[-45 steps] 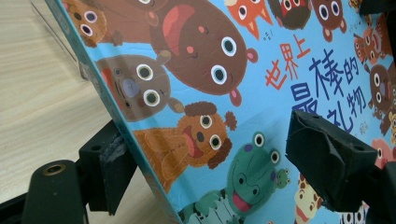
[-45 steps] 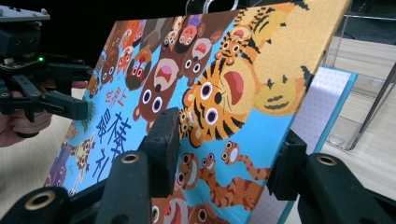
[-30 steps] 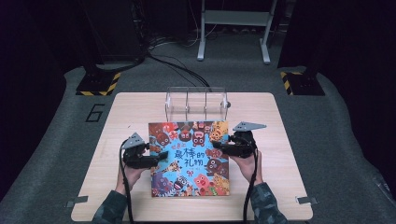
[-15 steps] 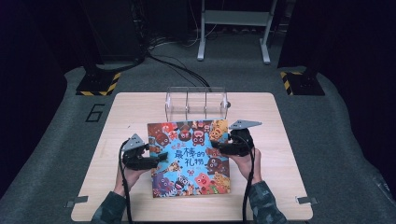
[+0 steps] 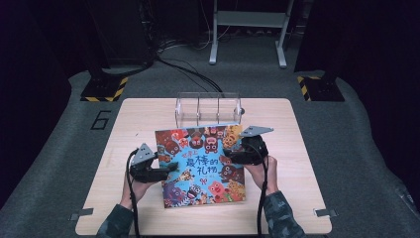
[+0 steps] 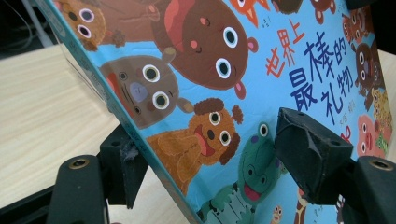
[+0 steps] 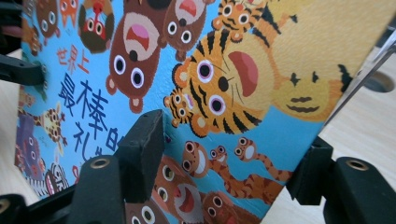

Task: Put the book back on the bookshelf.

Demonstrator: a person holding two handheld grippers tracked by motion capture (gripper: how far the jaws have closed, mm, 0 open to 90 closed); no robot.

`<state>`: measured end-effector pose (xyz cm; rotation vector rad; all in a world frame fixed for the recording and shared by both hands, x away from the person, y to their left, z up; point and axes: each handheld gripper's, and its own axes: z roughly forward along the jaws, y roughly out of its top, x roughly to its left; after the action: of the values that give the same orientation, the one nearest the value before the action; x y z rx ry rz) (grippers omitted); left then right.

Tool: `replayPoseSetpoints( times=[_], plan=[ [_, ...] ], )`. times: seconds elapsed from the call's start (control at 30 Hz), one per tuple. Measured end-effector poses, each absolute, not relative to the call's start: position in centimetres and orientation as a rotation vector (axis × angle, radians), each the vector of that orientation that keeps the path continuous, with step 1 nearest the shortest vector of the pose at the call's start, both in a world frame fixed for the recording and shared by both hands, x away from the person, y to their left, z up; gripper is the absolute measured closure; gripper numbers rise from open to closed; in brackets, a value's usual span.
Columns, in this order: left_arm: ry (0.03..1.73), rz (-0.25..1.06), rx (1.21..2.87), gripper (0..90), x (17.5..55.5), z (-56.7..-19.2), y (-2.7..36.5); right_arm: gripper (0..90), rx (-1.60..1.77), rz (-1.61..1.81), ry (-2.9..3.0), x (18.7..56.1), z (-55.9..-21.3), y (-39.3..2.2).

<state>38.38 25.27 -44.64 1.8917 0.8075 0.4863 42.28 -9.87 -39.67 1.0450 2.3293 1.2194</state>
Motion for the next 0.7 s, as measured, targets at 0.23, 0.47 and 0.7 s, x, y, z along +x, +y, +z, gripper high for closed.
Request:
replayPoseSetpoints(
  times=[0.23, 0.47, 0.7],
  plan=[
    [0.774, 0.56, 1.904, 28.9, 37.9, -44.0, 25.0, 36.6, 0.99, 1.215, 2.289, 41.6, -39.2, -9.9],
    [0.772, 0.557, 1.903, 29.3, 37.8, -43.7, 25.0, 36.6, 0.918, 1.228, 2.273, 41.1, -39.1, -10.1],
    [0.741, 0.598, 1.905, 31.1, 37.4, -43.3, 24.8, 36.9, 0.89, 1.239, 2.241, 40.9, -38.9, -10.2]
  ],
)
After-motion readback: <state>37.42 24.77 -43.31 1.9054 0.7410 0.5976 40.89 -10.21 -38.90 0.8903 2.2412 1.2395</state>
